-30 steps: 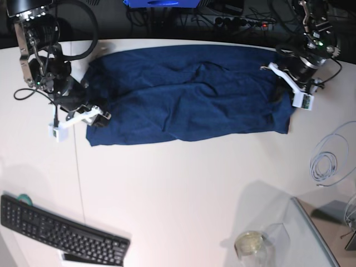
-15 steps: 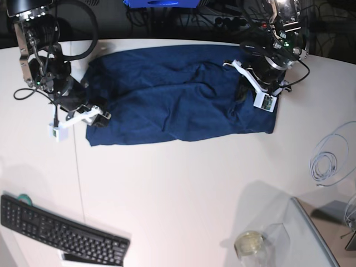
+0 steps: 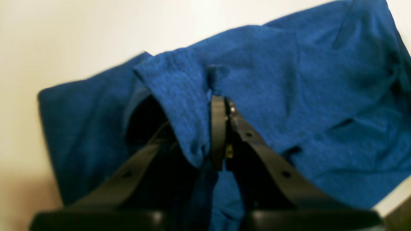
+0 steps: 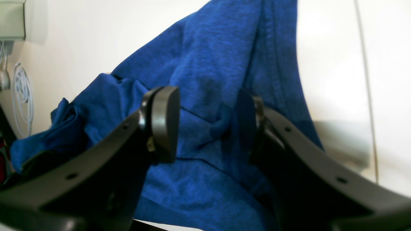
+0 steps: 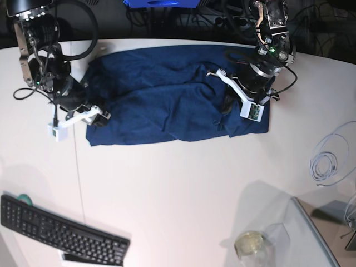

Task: Layout the t-shirt on the table in an organized manner, then fold the t-shirt properly
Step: 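Press the folded side down with the left gripper and release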

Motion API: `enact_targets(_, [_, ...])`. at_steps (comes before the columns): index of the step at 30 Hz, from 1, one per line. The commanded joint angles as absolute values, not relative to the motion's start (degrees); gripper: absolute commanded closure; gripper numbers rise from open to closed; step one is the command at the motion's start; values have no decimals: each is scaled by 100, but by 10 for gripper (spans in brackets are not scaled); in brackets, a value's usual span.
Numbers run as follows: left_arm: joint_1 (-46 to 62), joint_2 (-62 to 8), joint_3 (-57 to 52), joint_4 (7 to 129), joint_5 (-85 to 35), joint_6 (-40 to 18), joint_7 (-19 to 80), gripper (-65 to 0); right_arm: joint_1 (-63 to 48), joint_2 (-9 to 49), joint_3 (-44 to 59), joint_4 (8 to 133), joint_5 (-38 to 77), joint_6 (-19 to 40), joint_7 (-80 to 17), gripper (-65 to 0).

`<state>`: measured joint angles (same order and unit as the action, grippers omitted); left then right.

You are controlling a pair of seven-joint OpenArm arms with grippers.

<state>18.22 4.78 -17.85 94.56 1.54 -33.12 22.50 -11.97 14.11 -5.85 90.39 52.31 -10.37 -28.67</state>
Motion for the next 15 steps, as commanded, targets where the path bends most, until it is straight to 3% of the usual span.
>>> enact_targets(1, [1763,514,-1771,9578,101,-3336,2114,0,-1130,1455,-576,9130,5279,-963,-2791,-270])
enact_targets(7, [1534,523,-1771,9552,40,-3336,2809,0,-1130,1455,-567,9130,5279,-963,-2791,-270])
enact_targets(15, [1481,532,-1508,9534,40,-3336,2835,0,-1130,1455,-558,9121,5279,-963,-2791,-270])
